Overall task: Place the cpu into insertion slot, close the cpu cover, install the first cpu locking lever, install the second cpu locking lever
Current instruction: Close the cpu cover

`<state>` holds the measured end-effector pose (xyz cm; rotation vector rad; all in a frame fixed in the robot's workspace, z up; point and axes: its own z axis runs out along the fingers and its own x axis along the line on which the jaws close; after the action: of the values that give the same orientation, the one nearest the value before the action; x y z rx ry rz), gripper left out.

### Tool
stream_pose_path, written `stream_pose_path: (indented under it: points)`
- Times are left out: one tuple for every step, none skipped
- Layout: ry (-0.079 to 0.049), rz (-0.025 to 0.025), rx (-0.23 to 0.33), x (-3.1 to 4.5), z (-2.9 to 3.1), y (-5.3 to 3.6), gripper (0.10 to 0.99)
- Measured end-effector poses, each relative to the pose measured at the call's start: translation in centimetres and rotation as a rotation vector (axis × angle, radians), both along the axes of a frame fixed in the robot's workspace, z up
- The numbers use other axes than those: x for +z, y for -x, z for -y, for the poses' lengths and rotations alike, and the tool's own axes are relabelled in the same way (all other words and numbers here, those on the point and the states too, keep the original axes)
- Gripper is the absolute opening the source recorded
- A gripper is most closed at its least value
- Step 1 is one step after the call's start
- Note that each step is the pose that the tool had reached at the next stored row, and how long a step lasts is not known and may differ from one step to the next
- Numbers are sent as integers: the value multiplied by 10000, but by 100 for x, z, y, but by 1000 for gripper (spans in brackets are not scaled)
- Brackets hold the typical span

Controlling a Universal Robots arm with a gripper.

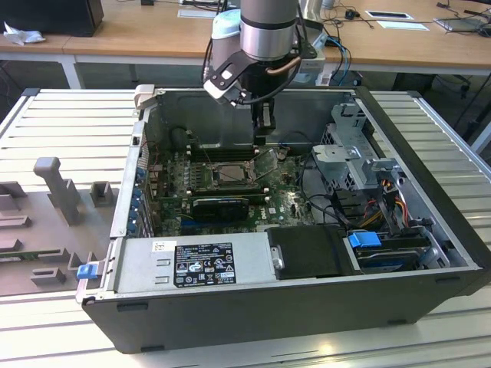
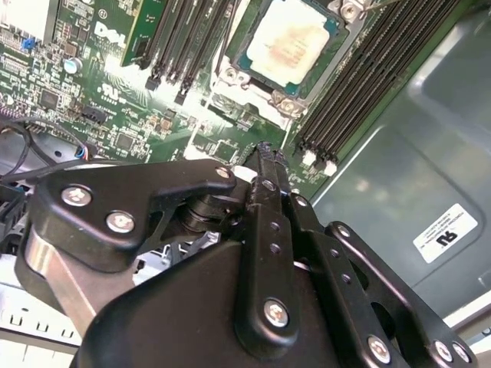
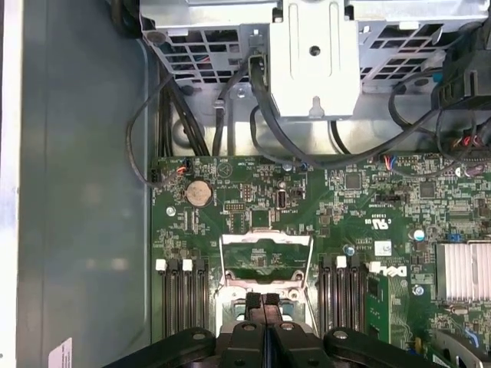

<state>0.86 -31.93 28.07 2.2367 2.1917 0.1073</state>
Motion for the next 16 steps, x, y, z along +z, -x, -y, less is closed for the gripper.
stream_pose_path:
  points:
    - [-2, -13, 0, -1, 0, -17, 106]
    - [-3, -26, 0, -1, 0, -33, 106]
    - [-3, -35, 1, -1, 0, -46, 106]
    - [-2, -45, 1, 0, 0, -60, 106]
    - [-3, -52, 2, -1, 0, -75, 106]
    - [-3, -57, 0, -2, 0, -90, 106]
    - [-8, -58, 0, -7, -1, -103, 106]
    - [-5, -59, 1, -15, 0, -112, 106]
    - [-3, -59, 0, -26, 0, -114, 106]
    - [-4, -59, -1, -49, 2, -115, 106]
    - [-3, -59, 0, -62, 2, -117, 106]
    - [-1, -59, 2, -63, 2, -120, 106]
    - [0, -60, 1, -63, 2, -123, 106]
    - [-2, -60, 0, -64, 3, -139, 106]
    - [-4, -63, 0, -65, 2, -153, 106]
    - [-5, -64, 1, -65, 2, -166, 106]
